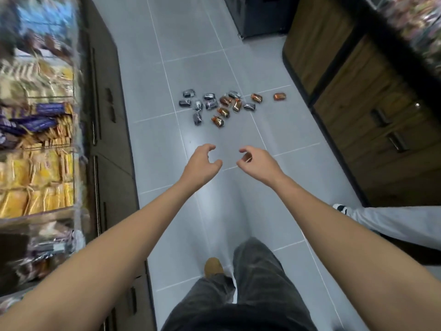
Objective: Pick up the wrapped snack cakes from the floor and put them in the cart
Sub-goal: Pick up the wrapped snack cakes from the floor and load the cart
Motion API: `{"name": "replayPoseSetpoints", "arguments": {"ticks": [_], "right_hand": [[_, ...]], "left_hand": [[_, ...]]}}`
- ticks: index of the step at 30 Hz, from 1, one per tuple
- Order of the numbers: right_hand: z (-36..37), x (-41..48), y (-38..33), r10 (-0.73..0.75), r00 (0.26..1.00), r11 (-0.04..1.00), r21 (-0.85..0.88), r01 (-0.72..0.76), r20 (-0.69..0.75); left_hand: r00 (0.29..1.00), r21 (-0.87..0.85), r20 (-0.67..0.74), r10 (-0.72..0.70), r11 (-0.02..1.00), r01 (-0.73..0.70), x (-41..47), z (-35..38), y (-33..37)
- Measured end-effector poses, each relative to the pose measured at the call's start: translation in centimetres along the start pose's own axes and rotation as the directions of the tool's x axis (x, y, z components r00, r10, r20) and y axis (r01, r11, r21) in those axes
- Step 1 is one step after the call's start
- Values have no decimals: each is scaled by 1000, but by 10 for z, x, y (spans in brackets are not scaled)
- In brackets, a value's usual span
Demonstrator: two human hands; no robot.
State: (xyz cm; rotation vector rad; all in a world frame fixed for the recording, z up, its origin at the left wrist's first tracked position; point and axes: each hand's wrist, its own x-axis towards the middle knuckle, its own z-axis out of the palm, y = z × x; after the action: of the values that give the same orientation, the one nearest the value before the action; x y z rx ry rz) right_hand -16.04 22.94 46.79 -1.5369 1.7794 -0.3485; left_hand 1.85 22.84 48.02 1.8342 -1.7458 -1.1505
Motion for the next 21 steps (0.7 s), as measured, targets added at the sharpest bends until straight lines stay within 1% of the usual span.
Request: {"name": "replayPoseSetpoints", "arguments": {"ticks": [7, 10, 13, 21], "right_hand": [[-11, 115, -30, -25, 999, 999, -20, 25, 23], [-22, 177, -40, -28, 999, 999, -18, 29, 43], [-33, 238, -51, -32, 995, 999, -5, 32, 91], [-48, 377, -77, -7, 984, 1000, -2, 7, 177]], "left_hand": [[998, 33, 53, -40, 999, 39, 110, -31, 1], [988, 16, 122, -99, 995, 98, 166, -46, 1], [972, 43, 181, -152, 988, 147, 220, -59, 5], [957, 31, 112, -268, 964, 266, 356, -93, 10]]}}
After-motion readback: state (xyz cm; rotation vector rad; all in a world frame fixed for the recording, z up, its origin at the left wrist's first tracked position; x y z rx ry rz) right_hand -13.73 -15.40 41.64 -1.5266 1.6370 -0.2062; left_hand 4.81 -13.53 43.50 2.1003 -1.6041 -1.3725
